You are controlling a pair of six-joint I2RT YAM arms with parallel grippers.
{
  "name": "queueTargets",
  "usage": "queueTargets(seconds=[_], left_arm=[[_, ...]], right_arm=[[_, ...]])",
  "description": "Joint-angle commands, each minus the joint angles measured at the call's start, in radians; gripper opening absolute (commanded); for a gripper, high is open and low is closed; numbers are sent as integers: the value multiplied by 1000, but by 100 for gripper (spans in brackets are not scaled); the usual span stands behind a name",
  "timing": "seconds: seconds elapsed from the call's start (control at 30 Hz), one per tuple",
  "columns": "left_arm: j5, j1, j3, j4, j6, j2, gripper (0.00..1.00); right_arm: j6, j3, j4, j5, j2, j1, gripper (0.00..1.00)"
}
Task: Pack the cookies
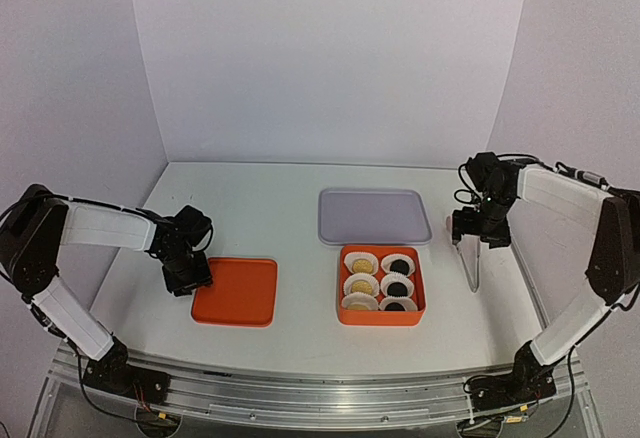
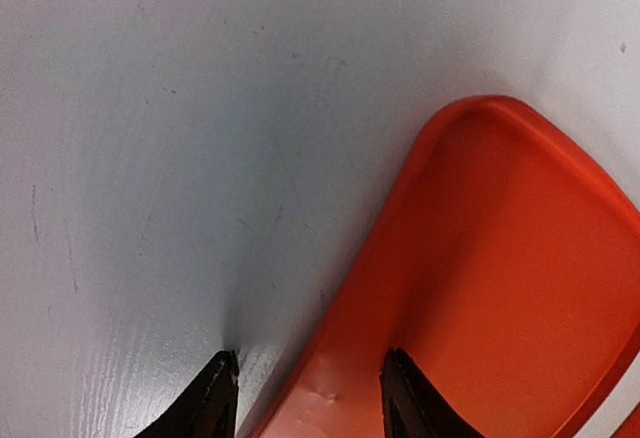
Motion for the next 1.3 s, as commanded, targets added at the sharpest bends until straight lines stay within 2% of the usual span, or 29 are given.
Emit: queueTargets(seconds=[0.0,0.33,0.4,0.63,0.77,0.93,1.0,1.13,1.27], left_arm=[[28,8,-28,35,39,41,39],[84,8,-66,112,149,55,4],[84,8,-60,97,171,68,0],[84,7,-33,132,217,46,0],[90,7,-15,182,235,-40,0],[151,-4,8,272,230,-161,0],[156,-27,31,289,228,-191,0],[114,-91,100,277,222,-217,0],[112,-146,177,264,213,-197,0]], right_arm=[[24,-29,35,-66,-55,-3,92],[12,-38,47,-116,-84,-3,94],[2,-38,51,-132,-93,-4,94],[-42,-60,94,-228,-132,-3,94],[-51,-83,169,-394,-175,-3,93],[23,-119,339,-721,-214,11,93],[71,-113,393,-775,-208,54,92],[85,-35,427,-752,-159,214,91],[158,39,531,-797,-64,310,88]])
